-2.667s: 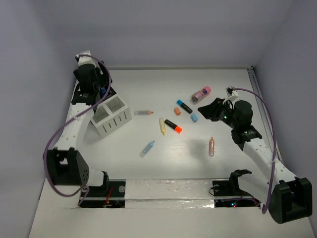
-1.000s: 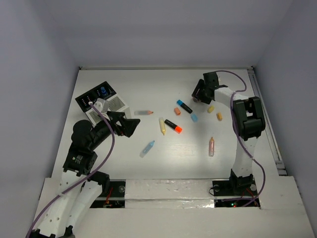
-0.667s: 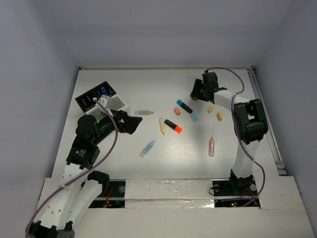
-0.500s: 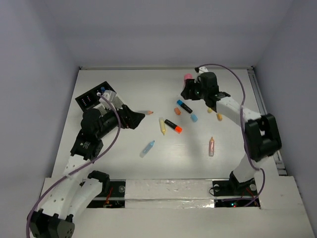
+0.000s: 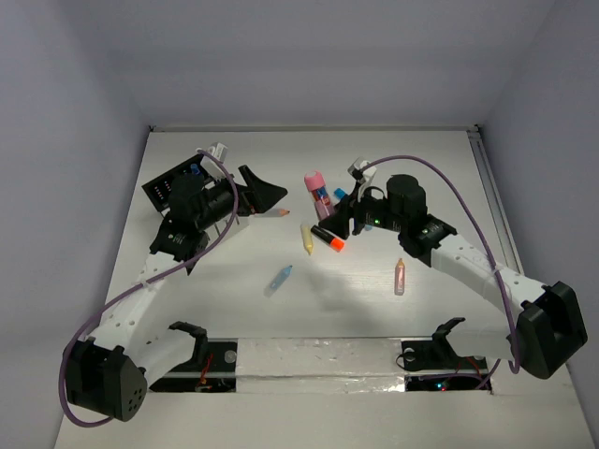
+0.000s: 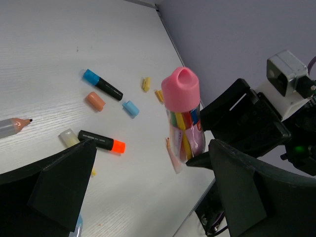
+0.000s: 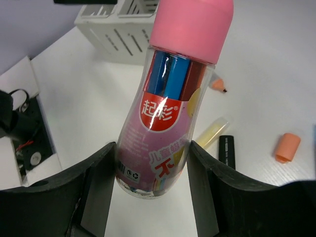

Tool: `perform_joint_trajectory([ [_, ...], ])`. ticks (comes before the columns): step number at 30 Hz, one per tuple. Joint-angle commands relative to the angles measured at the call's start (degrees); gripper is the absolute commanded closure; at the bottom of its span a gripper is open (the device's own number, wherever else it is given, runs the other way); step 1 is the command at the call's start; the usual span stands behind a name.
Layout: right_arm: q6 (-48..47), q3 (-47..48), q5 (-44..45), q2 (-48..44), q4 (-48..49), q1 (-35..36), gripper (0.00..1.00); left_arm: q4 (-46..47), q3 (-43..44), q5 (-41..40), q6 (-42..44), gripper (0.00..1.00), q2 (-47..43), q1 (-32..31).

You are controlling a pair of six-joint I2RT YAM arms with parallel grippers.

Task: Sort the stationery into containers
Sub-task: Pick up the stationery from the center of the board.

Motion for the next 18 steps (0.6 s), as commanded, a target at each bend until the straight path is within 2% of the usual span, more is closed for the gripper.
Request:
perform_joint_trajectory([
  [1,-1.6,-0.1,-5.1,-3.3,3.1,1.3,0.75,5.5,2.4,1.4,-2.4,0.04,0.5,-1.3],
  [6,-1.8,1.5,-5.9,-0.6,3.4,3.7,0.75,2.6,4.5,-0.2,0.7,0.06,4.5,-5.8],
  [13,-2.5,3.9,-5.6,2.9,3.8,8.7,0.75,4.4,4.7,-2.2,0.9,0.06,7.7,-6.5],
  [18,-2.5,4.1,-4.3,4.1,5.3,9.3,0.75,4.2,4.7,-1.4,1.3,0.16,9.4,-7.6],
])
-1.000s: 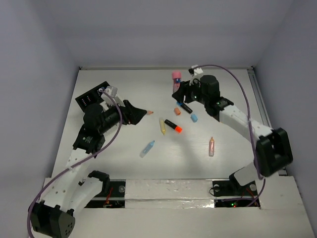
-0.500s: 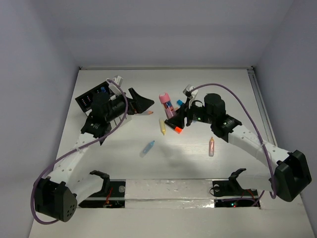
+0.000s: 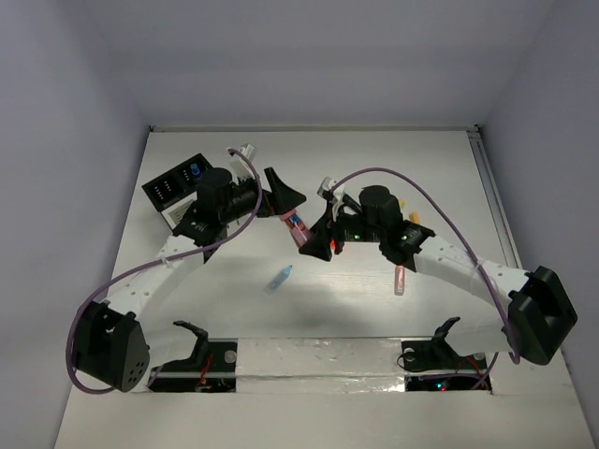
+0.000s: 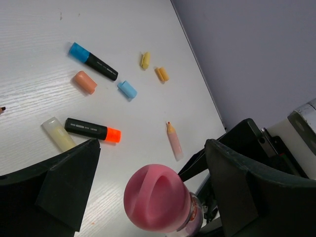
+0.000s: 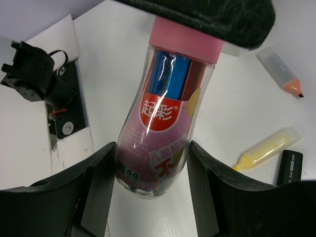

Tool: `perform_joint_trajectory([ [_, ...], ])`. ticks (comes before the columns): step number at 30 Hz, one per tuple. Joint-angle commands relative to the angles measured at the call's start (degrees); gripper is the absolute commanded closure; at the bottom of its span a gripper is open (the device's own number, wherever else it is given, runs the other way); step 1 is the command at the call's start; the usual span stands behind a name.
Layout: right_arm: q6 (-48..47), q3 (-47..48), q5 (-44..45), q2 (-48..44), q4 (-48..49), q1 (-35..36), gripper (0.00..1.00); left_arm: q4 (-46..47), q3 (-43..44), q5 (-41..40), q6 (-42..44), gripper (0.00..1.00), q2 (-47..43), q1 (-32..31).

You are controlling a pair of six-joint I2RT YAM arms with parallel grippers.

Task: Sort the stationery into containers
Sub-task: Pick up the stationery from the center of the board.

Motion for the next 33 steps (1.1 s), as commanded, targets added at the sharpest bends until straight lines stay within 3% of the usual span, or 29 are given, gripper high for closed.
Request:
perform_joint_trajectory([
  [1,-1.0,3.5,1.1,-0.3,5.4,0.2,0.75,2.9,2.2,0.3,1.1,0.18,-0.1,-0.8],
  [2,-1.0,3.5,1.7,-0.3,5.4,0.2,0.75,2.1,1.8,0.3,1.3,0.24,-0.5,-0.8],
  [4,-0.9,3.5,3.5,-0.3,5.6,0.2,0.75,0.8,1.7,-0.1,2.4,0.24,-1.1,-0.8],
  [8,-0.1,3.2,6.0,-0.3,7.2,0.2,0.75,-4.1,2.2,-1.5,4.7,0.15,-2.2,-0.8],
  [10,0.2,3.3,6.3,-0.2,7.6,0.2,0.75,-4.3,2.0,-2.0,4.8,0.15,-2.8,-0.8],
  [13,0.8,3.6,5.6,0.1,8.5,0.2,0.75,-3.5,1.9,-1.4,4.3,0.25,-3.0,-0.8],
  [14,1.0,3.5,5.5,0.2,8.7,0.2,0.75,-2.9,1.9,-1.4,4.1,0.37,-3.0,-0.8],
  [16,1.2,3.6,5.4,0.2,8.9,0.2,0.75,-2.1,1.7,-1.4,3.7,0.48,-2.8,-0.8],
  [20,1.5,3.8,4.7,0.8,8.5,0.2,0.75,0.4,1.5,-0.9,2.5,0.52,-2.2,-0.8],
  [22,1.8,3.5,4.8,0.9,9.0,0.2,0.75,1.7,1.2,0.3,1.8,0.62,-2.2,-0.8],
  [23,1.8,3.3,5.1,0.9,9.1,0.2,0.74,2.2,1.1,0.4,1.4,0.74,-2.4,-0.8],
  [25,2.4,3.2,6.7,0.8,9.1,0.2,0.67,2.0,1.2,-0.5,1.6,0.82,-2.8,-0.8],
  [28,4.3,3.1,9.2,0.4,9.1,0.2,0.39,-0.3,2.1,-3.9,3.0,0.96,-3.9,-0.8],
  [29,5.1,3.5,9.8,0.4,7.7,0.2,0.21,-1.3,2.8,-4.9,3.3,0.99,-4.4,-0.8],
  [33,5.5,5.0,15.1,0.4,1.3,0.2,0.06,-3.0,5.8,-10.7,4.6,1.00,-5.1,-0.8],
])
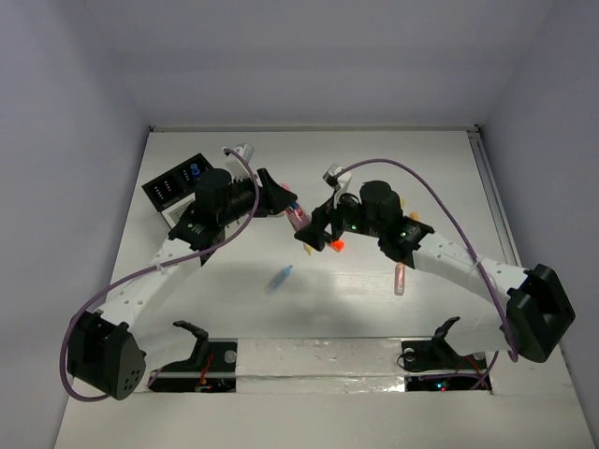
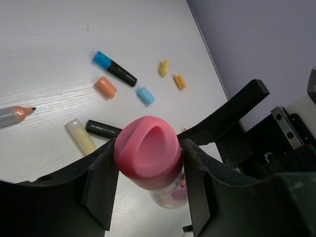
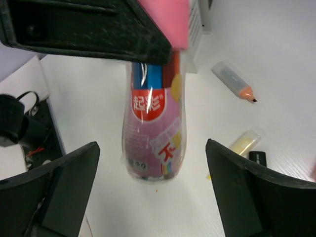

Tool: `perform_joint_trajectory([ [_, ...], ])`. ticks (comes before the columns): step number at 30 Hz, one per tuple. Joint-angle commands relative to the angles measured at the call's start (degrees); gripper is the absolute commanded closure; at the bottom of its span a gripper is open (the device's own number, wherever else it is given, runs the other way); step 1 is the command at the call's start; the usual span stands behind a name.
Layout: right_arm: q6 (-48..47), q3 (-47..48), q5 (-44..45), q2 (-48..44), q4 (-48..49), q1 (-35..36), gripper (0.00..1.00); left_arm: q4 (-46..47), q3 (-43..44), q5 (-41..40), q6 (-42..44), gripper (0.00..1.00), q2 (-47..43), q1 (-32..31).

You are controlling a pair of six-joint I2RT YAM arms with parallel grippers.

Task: Sort the stationery into containers
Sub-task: Pick up the stationery from the center of the board, then place the stationery in the storage box.

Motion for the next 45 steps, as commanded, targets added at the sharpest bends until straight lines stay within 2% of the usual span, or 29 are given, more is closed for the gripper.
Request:
perform_joint_trajectory([
  [1,1.7,2.6,6.6,-2.4,-2.0,0.3,0.03,0.6,5.9,-7.5,2.5,1.00,-2.7,0.1],
  [3,2.8,1.2,8.3,-4.9,-2.6,0.3,0.01,-2.4,9.1,-11.9,4.4,1.00,-2.8,0.7],
  [4,3.0,-0.2,10.3,-6.3,-3.0,0.3,0.01,-4.0,10.2,-18.5,5.5,1.00,-2.8,1.2],
  [5,3.1,-1.0,11.2,-9.2,-3.5,0.3,0.00,-6.0,12.1,-21.3,6.7,1.00,-2.8,1.7],
  [9,3.6,-3.9,17.4,-15.4,-7.1,0.3,0.00,-8.0,15.4,-31.4,8.8,1.00,-2.3,7.8],
  [12,5.1,-5.9,19.6,-18.2,-7.2,0.3,0.00,-10.4,17.5,-39.9,10.5,1.00,-0.9,13.1],
  [13,5.4,-6.2,19.9,-18.7,-7.2,0.3,0.00,-11.1,18.1,-45.7,11.0,1.00,-0.5,14.5],
  [16,6.3,-6.7,22.4,-19.6,-8.5,0.3,0.00,-11.4,18.8,-55.8,13.8,1.00,0.5,15.2],
  [19,6.8,-6.5,23.1,-19.8,-8.7,0.3,0.00,-11.3,19.4,-62.1,16.0,1.00,2.0,16.6],
  [29,7.5,-7.6,23.1,-19.9,-7.7,0.3,0.00,-5.4,19.9,-70.8,24.0,1.00,9.2,20.3],
  [34,7.8,-8.0,22.6,-19.3,-7.0,0.3,0.00,-4.0,19.9,-70.3,26.2,1.00,12.1,22.7],
  [45,8.0,-8.4,21.9,-18.2,-5.9,0.3,0.00,3.8,15.0,-69.1,29.1,0.97,16.9,23.3],
])
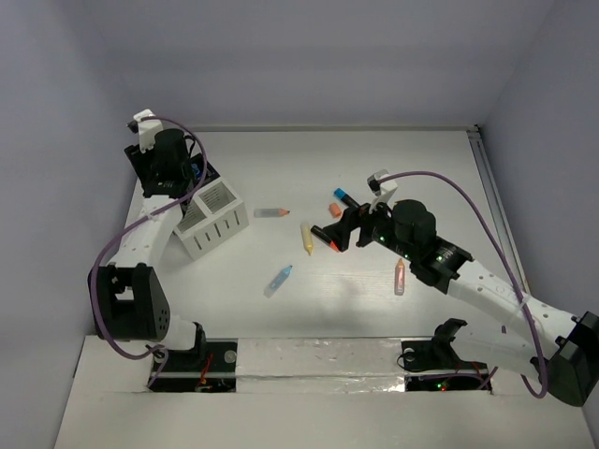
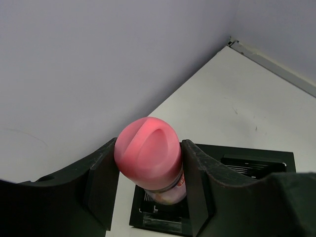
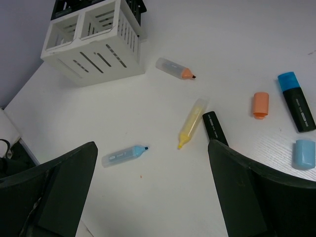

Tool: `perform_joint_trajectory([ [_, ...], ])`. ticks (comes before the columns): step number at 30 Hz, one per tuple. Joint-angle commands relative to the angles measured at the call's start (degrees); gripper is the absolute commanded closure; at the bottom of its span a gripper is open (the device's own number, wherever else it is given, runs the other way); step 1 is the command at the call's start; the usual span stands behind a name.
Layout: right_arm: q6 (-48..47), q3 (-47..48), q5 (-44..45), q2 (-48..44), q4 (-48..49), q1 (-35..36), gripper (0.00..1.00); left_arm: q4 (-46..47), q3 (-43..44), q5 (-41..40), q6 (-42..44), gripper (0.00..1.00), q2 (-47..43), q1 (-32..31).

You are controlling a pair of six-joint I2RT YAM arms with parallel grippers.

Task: Sort the stationery into containers
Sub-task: Place the stationery in the storage box.

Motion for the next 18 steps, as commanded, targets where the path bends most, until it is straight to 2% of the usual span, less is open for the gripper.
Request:
perform_joint_trajectory([
  [1,0.3,-0.4,0.0,0.3,2.6,0.3,0.00,5.8,-0.3,-0.1,1.0,0.97,0.7,0.2],
  [5,0.3,-0.3,0.1,0.6,2.8,0.3,0.00,6.4,-1.2,0.4,0.0,0.96,1.6,0.2],
  [8,0.4,-0.3,0.2,1.0,2.8,0.3,0.00,6.8,-2.7,0.5,0.2,0.92,1.7,0.2],
  [14,0.4,-0.5,0.9,0.7,2.6,0.3,0.00,8.3,-5.6,0.4,0.5,0.76,1.4,0.2],
  [16,0.4,-0.6,1.0,0.6,2.7,0.3,0.00,8.3,-6.2,0.9,0.1,0.65,1.2,0.2],
  [17,0.4,-0.6,1.0,0.6,2.7,0.3,0.00,8.2,-6.2,1.2,0.0,0.65,1.1,0.2],
  [18,0.4,-0.6,1.0,0.6,2.8,0.3,0.00,8.0,-6.1,1.3,0.0,0.58,1.0,0.2],
])
